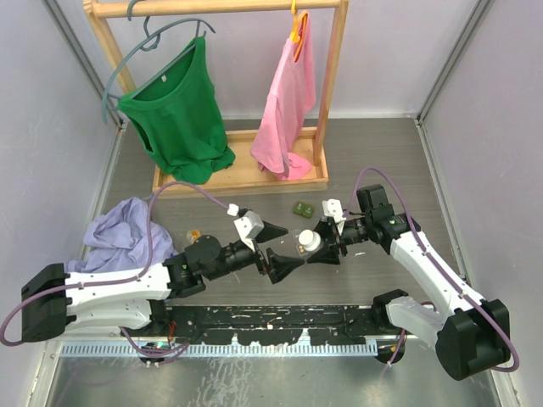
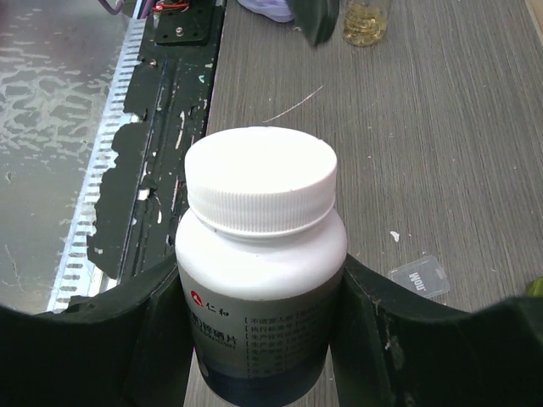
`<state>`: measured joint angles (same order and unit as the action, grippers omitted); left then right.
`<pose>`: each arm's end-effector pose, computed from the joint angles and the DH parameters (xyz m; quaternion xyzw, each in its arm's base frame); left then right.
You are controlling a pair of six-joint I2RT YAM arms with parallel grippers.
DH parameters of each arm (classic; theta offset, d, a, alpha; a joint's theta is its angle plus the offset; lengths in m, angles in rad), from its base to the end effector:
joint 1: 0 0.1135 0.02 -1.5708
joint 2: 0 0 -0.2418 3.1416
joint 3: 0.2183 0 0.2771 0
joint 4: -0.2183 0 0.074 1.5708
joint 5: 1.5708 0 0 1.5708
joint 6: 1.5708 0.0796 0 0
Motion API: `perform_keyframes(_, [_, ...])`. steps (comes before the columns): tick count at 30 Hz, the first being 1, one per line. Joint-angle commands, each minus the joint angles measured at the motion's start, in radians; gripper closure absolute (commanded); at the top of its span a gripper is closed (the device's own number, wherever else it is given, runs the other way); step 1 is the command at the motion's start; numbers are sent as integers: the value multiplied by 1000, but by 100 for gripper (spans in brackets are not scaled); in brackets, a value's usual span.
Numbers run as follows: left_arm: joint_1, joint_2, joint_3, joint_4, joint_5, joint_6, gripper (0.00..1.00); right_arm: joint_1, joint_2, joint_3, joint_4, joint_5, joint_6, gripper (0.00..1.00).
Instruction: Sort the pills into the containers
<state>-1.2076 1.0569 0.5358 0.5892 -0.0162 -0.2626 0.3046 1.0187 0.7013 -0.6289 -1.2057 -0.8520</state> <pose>0.1145 -0.2976 0.2519 0.3054 0.6105 -0.4860 0.5457 0.1960 0.1396 0.2089 -0.5743 0.5612 0.4511 0.3895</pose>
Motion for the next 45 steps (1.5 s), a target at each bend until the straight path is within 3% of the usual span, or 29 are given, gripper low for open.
perform_keyframes(1, [-2,-81,-8,17,-52,-100,2,-1,-16,42,28,-10,-3,85])
perform_keyframes(13, [-1,-155,-18,-13,-155,-348,2,-2,-17,44,24,5,-11,85])
perform_keyframes(22, [-39,-53,206,-415,-377,-513,2,-2,-14,44,26,20,-10,85])
perform_keyframes(26, [-97,27,300,-490,-506,-530,2,-2,-14,45,30,28,-5,85])
perform_keyframes(33, [-130,143,418,-582,-582,-545,0,-2,-17,44,32,31,-1,85])
perform_keyframes(38, [-131,188,443,-564,-584,-531,20,-2,-16,44,34,31,0,85])
perform_keyframes(45, [-130,252,489,-592,-578,-536,26,-2,-17,44,34,31,2,85])
